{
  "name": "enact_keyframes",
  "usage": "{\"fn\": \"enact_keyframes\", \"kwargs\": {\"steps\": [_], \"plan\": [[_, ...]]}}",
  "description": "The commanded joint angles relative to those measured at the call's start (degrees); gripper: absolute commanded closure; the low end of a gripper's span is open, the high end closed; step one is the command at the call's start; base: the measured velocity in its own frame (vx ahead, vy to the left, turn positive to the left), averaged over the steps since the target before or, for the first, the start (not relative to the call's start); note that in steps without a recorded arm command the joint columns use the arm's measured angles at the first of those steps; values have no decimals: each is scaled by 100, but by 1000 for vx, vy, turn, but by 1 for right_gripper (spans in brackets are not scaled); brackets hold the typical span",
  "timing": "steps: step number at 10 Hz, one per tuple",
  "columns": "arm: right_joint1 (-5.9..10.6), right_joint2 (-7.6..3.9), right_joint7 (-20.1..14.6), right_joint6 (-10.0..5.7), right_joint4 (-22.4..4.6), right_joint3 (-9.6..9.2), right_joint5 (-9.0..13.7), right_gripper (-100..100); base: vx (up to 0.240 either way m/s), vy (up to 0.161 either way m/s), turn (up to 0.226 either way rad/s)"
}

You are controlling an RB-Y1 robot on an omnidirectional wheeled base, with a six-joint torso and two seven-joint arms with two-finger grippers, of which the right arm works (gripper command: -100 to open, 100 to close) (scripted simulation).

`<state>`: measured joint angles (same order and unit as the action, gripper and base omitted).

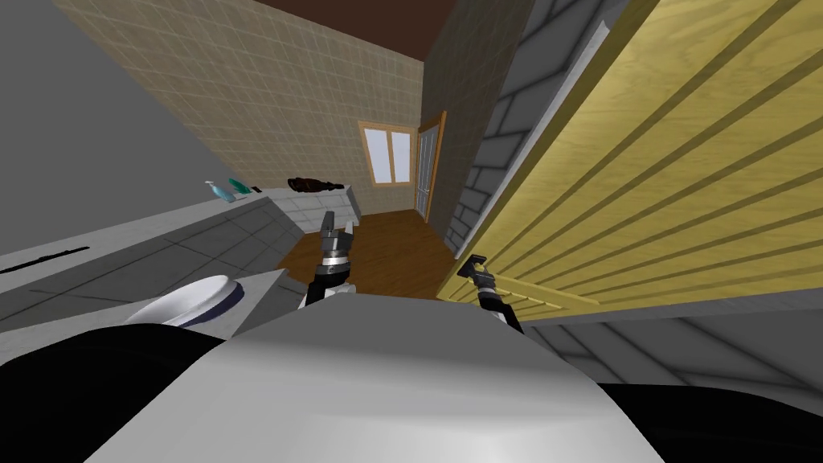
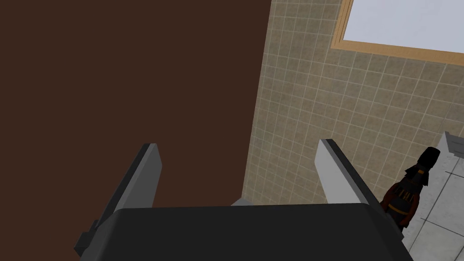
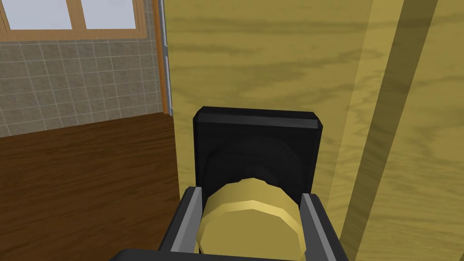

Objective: Pull the door open

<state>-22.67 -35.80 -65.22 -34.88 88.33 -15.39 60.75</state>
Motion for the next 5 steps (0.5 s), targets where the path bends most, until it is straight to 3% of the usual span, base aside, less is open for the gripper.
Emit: {"fn": "enact_keyframes", "kwargs": {"steps": [1,5], "plan": [[-4,-70,-103,-47,-6,-87,-38,100,-212,-41,108],[-30,-222,-266,-138,2,-206,-100,100,-190,-47,101]]}}
